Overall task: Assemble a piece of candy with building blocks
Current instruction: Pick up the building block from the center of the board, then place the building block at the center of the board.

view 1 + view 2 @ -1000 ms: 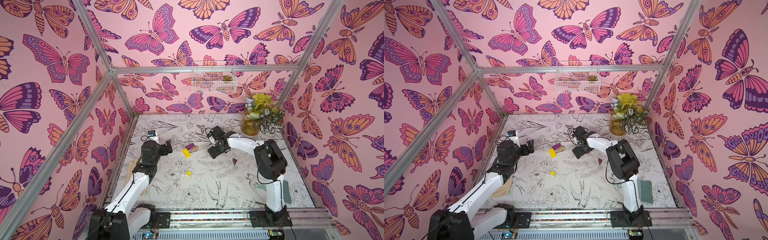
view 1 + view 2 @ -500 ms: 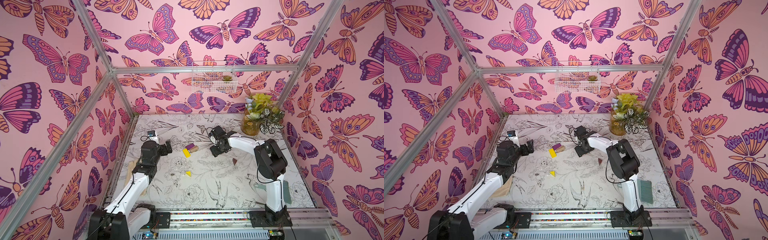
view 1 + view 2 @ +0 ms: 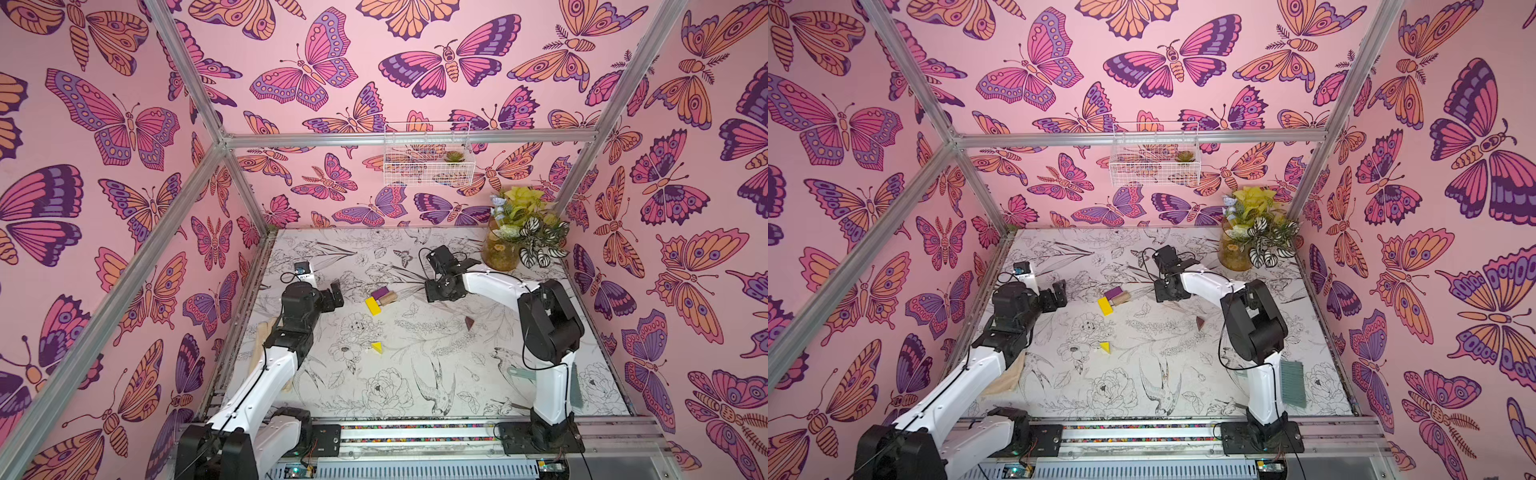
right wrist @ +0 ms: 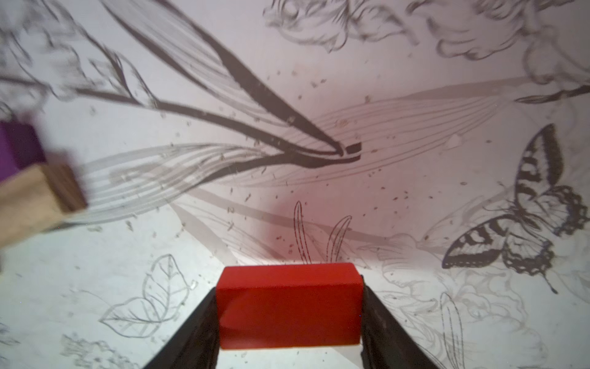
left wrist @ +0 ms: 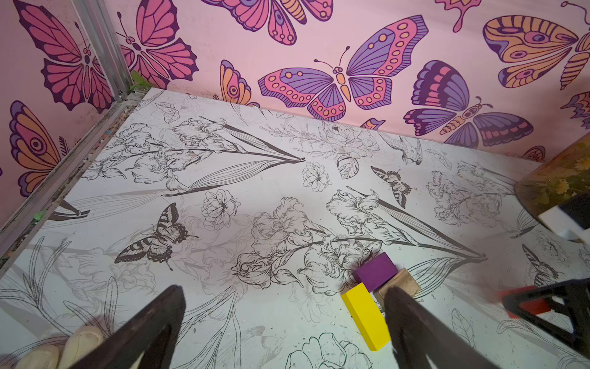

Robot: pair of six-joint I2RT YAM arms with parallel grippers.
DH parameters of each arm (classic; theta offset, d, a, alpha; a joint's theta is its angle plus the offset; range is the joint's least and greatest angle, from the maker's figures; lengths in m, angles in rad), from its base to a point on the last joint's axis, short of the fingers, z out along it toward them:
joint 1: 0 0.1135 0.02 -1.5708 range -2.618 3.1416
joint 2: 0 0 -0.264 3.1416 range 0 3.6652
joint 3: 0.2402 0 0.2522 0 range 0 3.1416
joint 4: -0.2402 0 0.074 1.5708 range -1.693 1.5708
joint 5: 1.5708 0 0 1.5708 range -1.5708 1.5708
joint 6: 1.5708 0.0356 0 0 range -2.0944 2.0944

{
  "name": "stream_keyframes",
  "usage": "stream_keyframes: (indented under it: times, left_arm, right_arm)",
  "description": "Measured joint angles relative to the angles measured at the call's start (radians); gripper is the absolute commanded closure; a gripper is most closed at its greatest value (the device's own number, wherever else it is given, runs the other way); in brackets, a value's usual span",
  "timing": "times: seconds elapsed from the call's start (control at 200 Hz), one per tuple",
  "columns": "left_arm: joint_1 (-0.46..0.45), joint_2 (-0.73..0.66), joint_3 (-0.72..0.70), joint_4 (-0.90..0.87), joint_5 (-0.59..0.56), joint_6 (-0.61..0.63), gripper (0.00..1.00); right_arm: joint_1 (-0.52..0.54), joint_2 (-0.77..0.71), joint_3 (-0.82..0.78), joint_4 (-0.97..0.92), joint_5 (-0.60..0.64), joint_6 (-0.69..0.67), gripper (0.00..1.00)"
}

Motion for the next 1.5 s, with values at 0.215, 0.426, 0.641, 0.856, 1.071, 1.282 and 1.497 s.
stream_keyframes:
  times: [0.215,0.426,0.641,0.856,1.071,1.282,1.497]
  left_arm:
    - [0.000,0.000,0.000,-0.001,0.000,0.000,0.00]
    - [0.000,-0.013,0.000,-0.013,0.000,0.000,0.00]
    - [0.000,-0.015,0.000,-0.017,0.000,0.000,0.00]
    - [0.000,0.005,0.002,-0.019,0.002,0.000,0.00]
    - [0.000,0.014,0.003,-0.019,0.004,0.000,0.00]
    - [0.000,0.014,0.003,-0.019,0.004,0.000,0.00]
    - [0.000,0.014,0.003,-0.019,0.004,0.000,0.00]
  right_arm:
    - [0.000,0.025,0.057,0.007,0.031,0.131,0.45]
    - [-0.002,0.094,0.070,0.010,0.023,0.165,0.44]
    - [-0.002,0.121,0.090,-0.019,0.016,0.154,0.42]
    - [-0.002,0.133,0.130,-0.043,0.026,0.132,0.39]
    - [0.002,0.167,0.154,-0.082,0.065,0.105,0.37]
    - [0.006,0.168,0.156,-0.094,0.074,0.098,0.36]
    - [0.006,0.175,0.161,-0.094,0.072,0.098,0.28]
